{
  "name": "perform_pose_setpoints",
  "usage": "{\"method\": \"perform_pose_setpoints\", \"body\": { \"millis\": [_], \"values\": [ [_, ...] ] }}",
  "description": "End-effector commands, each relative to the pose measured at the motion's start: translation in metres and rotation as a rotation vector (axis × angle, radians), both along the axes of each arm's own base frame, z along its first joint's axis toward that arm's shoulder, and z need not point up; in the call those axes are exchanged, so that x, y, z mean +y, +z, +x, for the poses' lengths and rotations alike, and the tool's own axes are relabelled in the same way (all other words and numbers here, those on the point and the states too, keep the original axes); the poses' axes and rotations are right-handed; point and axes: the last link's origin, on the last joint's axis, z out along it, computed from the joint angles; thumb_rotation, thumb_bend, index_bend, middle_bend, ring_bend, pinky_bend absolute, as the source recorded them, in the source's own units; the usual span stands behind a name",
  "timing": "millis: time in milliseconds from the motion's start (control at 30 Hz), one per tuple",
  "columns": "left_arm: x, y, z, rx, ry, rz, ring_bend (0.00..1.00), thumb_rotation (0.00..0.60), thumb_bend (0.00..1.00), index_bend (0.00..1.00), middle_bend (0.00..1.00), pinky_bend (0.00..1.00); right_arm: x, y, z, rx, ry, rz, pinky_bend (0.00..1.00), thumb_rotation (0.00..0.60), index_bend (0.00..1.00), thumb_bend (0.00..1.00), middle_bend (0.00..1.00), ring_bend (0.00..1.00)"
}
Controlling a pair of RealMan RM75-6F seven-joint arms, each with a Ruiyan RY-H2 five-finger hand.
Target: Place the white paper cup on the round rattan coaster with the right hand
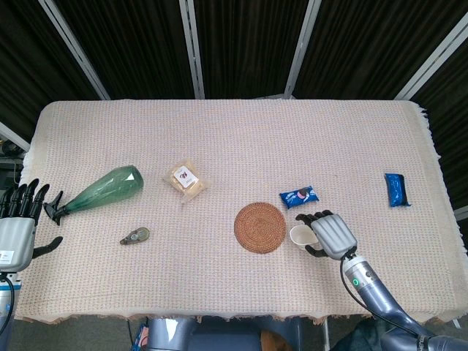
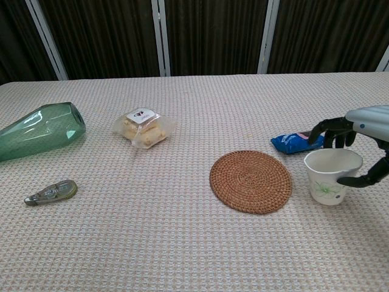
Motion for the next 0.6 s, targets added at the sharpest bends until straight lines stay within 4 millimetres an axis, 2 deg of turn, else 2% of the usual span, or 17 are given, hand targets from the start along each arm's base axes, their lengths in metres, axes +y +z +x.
{"method": "perform_pose_setpoints", "body": {
  "millis": [33, 233, 333, 500, 600],
  "values": [
    [0.000, 0.001, 0.000, -0.003, 0.002, 0.000, 0.00, 0.600, 0.00, 0.00, 0.00, 0.00, -0.003, 0.004, 0.012, -0.026, 0.032, -0.012, 0.33, 0.600, 0.27, 0.19, 0.40, 0.36],
    [0.001, 0.002, -0.002, -0.008, 0.012, 0.000, 0.00, 0.600, 0.00, 0.00, 0.00, 0.00, -0.018, 0.005, 0.049, -0.063, 0.109, -0.032, 0.33, 0.600, 0.26, 0.19, 0.40, 0.36],
    [0.002, 0.002, -0.002, -0.013, 0.019, 0.000, 0.00, 0.600, 0.00, 0.00, 0.00, 0.00, -0.031, -0.003, 0.067, -0.086, 0.115, -0.016, 0.34, 0.600, 0.26, 0.19, 0.40, 0.36],
    [0.004, 0.004, -0.004, -0.018, 0.030, 0.004, 0.00, 0.600, 0.00, 0.00, 0.00, 0.00, -0.046, -0.025, 0.080, -0.106, 0.091, 0.020, 0.33, 0.600, 0.26, 0.19, 0.40, 0.36],
    [0.006, 0.005, -0.006, -0.020, 0.036, 0.005, 0.00, 0.600, 0.00, 0.00, 0.00, 0.00, -0.050, -0.035, 0.082, -0.101, 0.083, 0.028, 0.34, 0.600, 0.26, 0.19, 0.40, 0.36]
  ]
}}
